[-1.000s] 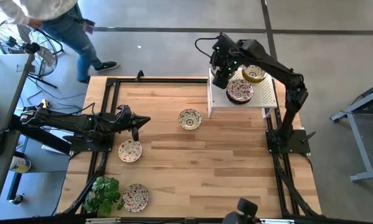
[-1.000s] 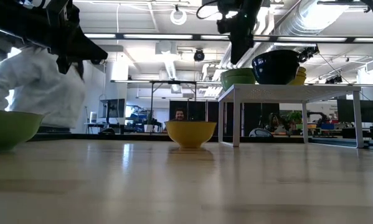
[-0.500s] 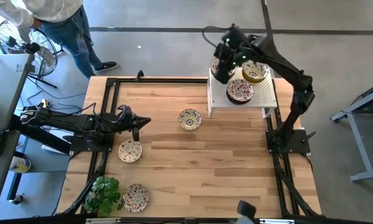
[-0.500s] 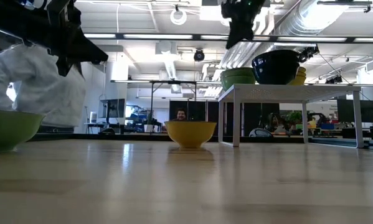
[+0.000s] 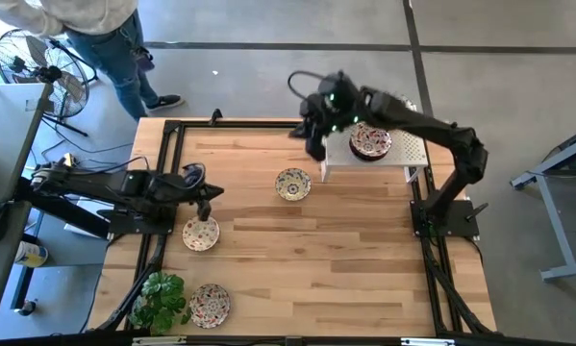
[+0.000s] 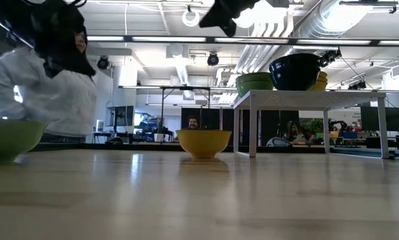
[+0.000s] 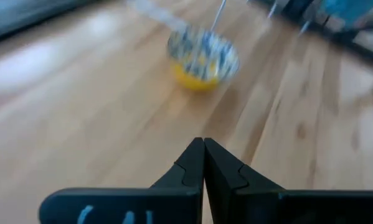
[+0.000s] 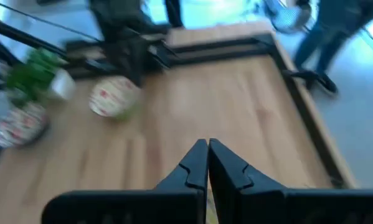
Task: Pick & Place Mini bowls
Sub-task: Stack the green patterned bowl on top of the green bowl on the shelf
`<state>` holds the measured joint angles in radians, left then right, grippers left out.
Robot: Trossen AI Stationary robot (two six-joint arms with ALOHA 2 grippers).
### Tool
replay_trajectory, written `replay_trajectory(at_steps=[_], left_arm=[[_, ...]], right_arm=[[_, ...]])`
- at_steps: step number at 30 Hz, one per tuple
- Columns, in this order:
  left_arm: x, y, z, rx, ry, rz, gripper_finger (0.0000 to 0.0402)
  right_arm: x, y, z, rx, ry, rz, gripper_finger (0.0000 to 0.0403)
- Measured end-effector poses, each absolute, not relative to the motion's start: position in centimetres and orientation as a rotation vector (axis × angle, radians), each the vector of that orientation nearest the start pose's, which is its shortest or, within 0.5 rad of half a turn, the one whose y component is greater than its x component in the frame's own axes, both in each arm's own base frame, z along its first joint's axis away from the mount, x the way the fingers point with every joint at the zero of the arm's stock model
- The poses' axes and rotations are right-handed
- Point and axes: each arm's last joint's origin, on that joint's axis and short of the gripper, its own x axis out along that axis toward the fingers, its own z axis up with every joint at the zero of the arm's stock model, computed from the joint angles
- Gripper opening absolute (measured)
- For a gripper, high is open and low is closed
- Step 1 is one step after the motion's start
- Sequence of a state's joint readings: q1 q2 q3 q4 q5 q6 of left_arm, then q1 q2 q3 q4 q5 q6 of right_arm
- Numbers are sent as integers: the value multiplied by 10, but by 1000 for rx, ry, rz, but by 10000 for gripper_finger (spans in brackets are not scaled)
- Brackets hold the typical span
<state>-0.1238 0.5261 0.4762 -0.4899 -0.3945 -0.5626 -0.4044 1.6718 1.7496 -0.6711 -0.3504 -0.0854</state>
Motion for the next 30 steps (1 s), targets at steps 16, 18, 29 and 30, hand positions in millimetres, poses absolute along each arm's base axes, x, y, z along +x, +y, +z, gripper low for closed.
replay_trajectory(at_steps=[16, 18, 29, 30], left_arm=[[114, -10, 223, -633, 1056, 422, 73], [120, -10, 219, -634, 1114, 396, 100], [147, 10, 197, -552, 1290, 259, 172], [150, 11, 196, -551, 1290, 249, 172]], right_arm=[[301, -73, 369, 167, 351, -39, 2], [294, -72, 369, 166, 330, -42, 1], [280, -68, 376, 152, 284, -33, 2], [280, -68, 376, 149, 285, -31, 1]])
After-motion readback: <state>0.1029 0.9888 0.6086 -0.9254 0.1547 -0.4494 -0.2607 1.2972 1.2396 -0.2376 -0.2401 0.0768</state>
